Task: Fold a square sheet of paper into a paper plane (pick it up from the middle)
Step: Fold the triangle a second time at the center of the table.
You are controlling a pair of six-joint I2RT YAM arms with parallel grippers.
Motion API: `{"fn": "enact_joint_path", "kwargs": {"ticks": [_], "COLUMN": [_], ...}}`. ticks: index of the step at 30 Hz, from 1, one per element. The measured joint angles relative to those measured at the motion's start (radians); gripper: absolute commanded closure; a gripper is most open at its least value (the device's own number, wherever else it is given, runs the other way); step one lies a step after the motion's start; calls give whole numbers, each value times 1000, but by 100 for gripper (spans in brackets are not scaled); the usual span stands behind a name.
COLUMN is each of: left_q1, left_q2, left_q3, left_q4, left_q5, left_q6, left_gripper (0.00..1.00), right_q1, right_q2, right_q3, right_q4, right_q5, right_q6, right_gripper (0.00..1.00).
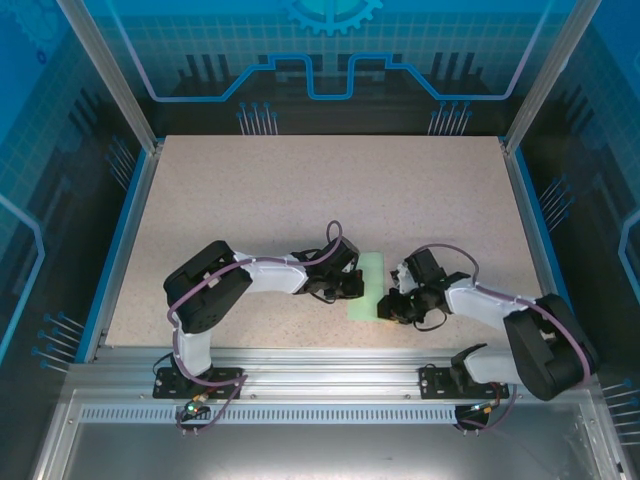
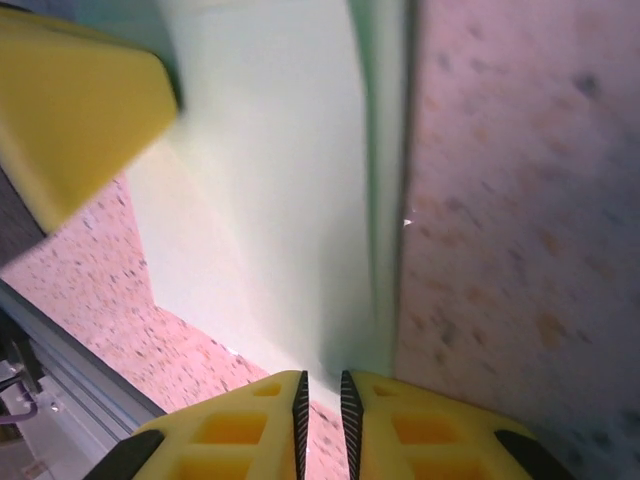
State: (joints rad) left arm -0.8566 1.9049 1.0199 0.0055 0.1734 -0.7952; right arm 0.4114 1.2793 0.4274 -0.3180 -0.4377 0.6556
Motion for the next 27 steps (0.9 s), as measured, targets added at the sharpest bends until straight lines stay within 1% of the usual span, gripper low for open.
{"fn": "enact_joint_path", "kwargs": {"ticks": [3, 9, 10, 12, 14, 16, 18, 21, 27], "left_q1": [0, 0, 0, 0, 0, 0, 0, 0, 0], "left_q2": [0, 0, 0, 0, 0, -1, -2, -2, -2], "left_q3": [0, 0, 0, 0, 0, 0, 1, 12, 26], "left_q4": [0, 0, 0, 0, 0, 0, -2, -22, -59], "left_q5": [0, 0, 1, 3, 5, 6, 6, 6, 6], "left_q6": [-5, -11, -11, -11, -11, -11, -10, -9, -6], "left_gripper": [98, 98, 97, 97, 96, 95, 94, 94, 89], "right_q1": [-2, -2, -2, -2, -3, -7, -23, -55, -66], "right_q2": [-36, -43, -48, -72, -113, -157, -188, -182, -52], "right_q3": [-14, -14, -11, -7, 4, 24, 48, 75, 101], "right_q4": [-37, -49, -60, -97, -146, -175, -178, -158, -103], "right_q5": [11, 21, 28, 51, 85, 115, 127, 119, 77], "right_q6": [0, 0, 0, 0, -2, -7, -17, -30, -55], "right_gripper": [79, 80, 78, 72, 62, 55, 51, 50, 51]}}
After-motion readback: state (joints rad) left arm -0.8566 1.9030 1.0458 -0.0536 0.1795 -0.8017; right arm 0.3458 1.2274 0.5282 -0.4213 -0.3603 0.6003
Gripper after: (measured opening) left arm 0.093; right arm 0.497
